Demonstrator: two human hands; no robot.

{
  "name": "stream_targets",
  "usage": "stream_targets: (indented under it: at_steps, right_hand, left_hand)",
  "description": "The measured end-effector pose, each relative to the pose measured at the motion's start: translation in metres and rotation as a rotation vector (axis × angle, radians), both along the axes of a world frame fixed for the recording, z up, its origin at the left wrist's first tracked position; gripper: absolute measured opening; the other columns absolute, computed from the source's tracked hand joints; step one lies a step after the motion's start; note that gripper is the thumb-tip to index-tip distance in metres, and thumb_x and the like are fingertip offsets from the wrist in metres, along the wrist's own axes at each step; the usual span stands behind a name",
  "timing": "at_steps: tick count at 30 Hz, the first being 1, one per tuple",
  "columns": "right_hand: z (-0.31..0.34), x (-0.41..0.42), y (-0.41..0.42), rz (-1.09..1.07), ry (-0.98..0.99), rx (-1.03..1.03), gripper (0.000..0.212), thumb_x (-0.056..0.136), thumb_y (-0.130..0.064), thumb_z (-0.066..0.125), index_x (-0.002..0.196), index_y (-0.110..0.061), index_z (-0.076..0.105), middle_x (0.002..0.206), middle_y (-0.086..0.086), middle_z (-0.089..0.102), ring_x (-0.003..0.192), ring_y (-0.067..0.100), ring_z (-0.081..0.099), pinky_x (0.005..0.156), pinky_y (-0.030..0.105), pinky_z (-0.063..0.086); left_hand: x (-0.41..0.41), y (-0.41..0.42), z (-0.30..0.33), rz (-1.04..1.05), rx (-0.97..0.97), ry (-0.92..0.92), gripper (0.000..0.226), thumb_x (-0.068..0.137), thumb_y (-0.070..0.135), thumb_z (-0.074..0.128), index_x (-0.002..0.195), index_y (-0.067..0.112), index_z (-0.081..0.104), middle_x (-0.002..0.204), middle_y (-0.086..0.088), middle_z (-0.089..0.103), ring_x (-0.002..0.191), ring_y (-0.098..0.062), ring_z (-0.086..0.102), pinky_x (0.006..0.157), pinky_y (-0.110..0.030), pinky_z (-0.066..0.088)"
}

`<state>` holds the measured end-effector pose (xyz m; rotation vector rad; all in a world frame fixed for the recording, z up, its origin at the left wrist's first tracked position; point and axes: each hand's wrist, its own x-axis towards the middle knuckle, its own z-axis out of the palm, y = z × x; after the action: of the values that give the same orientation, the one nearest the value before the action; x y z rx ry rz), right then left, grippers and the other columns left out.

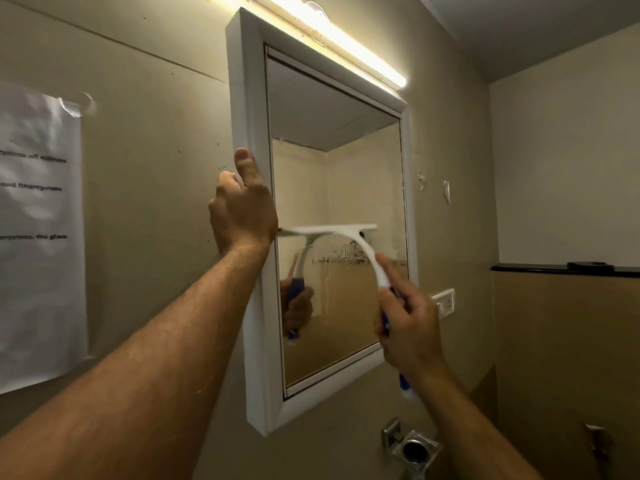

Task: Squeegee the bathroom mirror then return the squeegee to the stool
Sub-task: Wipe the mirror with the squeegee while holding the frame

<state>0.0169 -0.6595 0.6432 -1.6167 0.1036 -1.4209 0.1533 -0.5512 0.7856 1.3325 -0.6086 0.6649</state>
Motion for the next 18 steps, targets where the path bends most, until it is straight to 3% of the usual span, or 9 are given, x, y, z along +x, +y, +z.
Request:
stream_targets:
  at_steps: [5,13,18]
  right_hand:
    - [0.043,0.009,0.005,-0.031,-0.045,0.004,0.039,0.101,-0.021,0.045,0.128,-0.048,0.052,0.072,0.011,0.052,0.050,0.012,0.042,0.040,0.020,0.041]
    - [-0.046,0.005,0.008,-0.049,0.011,0.026,0.043,0.099,-0.013,0.047,0.133,-0.038,0.053,0.075,-0.003,0.059,0.049,0.005,0.048,0.042,0.019,0.044]
    - [-0.014,0.007,0.005,-0.055,0.001,0.006,0.043,0.100,-0.016,0.044,0.136,-0.037,0.051,0.078,0.004,0.054,0.053,0.009,0.047,0.042,0.021,0.042]
  left_hand:
    - [0.000,0.000,0.000,-0.004,0.007,0.002,0.059,0.098,0.054,0.015,0.099,0.010,0.054,0.067,0.005,0.044,0.057,-0.007,0.042,0.048,-0.022,0.028]
    - [0.002,-0.002,0.000,0.015,0.004,0.005,0.058,0.098,0.055,0.015,0.096,0.012,0.054,0.068,0.006,0.046,0.060,-0.006,0.043,0.049,-0.021,0.027]
    - [0.003,-0.002,0.000,-0.006,0.000,-0.001,0.060,0.098,0.055,0.015,0.100,0.010,0.055,0.068,0.005,0.046,0.059,-0.007,0.044,0.049,-0.022,0.028]
